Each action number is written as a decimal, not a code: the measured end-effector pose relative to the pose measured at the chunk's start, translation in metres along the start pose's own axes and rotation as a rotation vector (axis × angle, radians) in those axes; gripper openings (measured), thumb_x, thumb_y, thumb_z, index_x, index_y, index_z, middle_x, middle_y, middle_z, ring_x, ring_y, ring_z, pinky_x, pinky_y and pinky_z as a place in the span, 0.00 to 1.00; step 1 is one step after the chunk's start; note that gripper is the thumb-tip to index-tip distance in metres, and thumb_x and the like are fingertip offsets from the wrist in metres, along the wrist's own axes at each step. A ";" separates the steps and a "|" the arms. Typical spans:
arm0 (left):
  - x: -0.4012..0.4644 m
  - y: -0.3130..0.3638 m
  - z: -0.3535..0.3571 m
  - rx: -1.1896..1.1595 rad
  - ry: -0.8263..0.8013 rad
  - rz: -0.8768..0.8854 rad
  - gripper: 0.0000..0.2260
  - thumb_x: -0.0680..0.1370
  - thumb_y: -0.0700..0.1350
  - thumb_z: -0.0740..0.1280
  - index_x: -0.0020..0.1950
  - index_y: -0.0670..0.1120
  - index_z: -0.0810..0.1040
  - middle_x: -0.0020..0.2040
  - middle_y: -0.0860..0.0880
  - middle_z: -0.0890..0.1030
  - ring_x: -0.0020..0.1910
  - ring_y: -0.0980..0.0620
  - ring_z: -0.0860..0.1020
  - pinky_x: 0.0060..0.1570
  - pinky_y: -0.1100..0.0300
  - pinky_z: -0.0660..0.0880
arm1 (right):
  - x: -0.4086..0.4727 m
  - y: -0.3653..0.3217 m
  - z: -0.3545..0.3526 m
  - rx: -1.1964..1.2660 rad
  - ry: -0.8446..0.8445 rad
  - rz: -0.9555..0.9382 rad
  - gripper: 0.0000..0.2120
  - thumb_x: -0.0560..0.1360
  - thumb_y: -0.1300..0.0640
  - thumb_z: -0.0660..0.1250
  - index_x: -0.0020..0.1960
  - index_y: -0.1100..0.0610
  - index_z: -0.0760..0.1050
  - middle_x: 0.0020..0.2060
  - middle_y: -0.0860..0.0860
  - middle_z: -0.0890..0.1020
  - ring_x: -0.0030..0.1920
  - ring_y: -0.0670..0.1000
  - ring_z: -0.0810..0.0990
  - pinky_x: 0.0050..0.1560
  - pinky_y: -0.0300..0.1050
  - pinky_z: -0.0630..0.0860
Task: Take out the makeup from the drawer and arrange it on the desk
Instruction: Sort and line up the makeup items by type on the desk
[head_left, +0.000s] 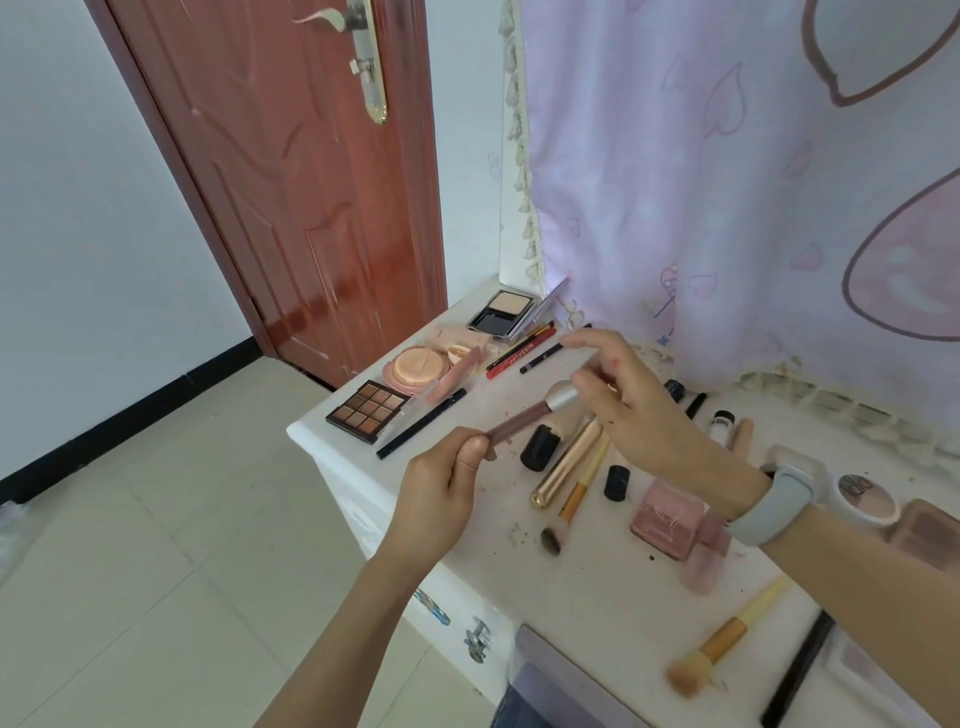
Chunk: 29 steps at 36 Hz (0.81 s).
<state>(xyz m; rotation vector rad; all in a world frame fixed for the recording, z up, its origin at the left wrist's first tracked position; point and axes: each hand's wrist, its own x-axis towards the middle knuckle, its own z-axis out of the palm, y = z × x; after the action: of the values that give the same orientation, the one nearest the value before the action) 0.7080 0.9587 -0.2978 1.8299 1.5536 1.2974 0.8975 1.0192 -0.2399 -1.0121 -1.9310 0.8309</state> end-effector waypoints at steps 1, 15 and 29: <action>0.000 -0.002 -0.002 0.018 0.005 0.004 0.15 0.81 0.52 0.54 0.44 0.47 0.76 0.34 0.48 0.78 0.30 0.53 0.72 0.34 0.58 0.69 | 0.001 -0.001 -0.002 -0.022 -0.037 -0.003 0.17 0.79 0.61 0.57 0.57 0.38 0.65 0.38 0.48 0.70 0.36 0.43 0.70 0.40 0.30 0.68; -0.005 -0.014 -0.008 0.121 0.019 0.006 0.28 0.77 0.64 0.48 0.49 0.44 0.78 0.37 0.46 0.81 0.36 0.46 0.78 0.38 0.49 0.76 | -0.001 -0.002 0.003 0.026 -0.136 0.205 0.11 0.77 0.65 0.60 0.51 0.50 0.73 0.42 0.49 0.74 0.29 0.40 0.71 0.31 0.31 0.69; -0.008 -0.021 -0.015 0.123 -0.021 -0.032 0.18 0.77 0.55 0.53 0.47 0.46 0.78 0.36 0.47 0.80 0.30 0.52 0.72 0.33 0.55 0.70 | -0.004 -0.005 0.003 0.098 -0.127 0.257 0.08 0.79 0.60 0.59 0.57 0.56 0.73 0.38 0.48 0.75 0.22 0.40 0.67 0.24 0.28 0.63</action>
<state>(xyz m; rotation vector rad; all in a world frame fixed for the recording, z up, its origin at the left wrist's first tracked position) 0.6847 0.9541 -0.3099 1.8775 1.6784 1.1880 0.8946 1.0126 -0.2387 -1.1887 -1.8676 1.1487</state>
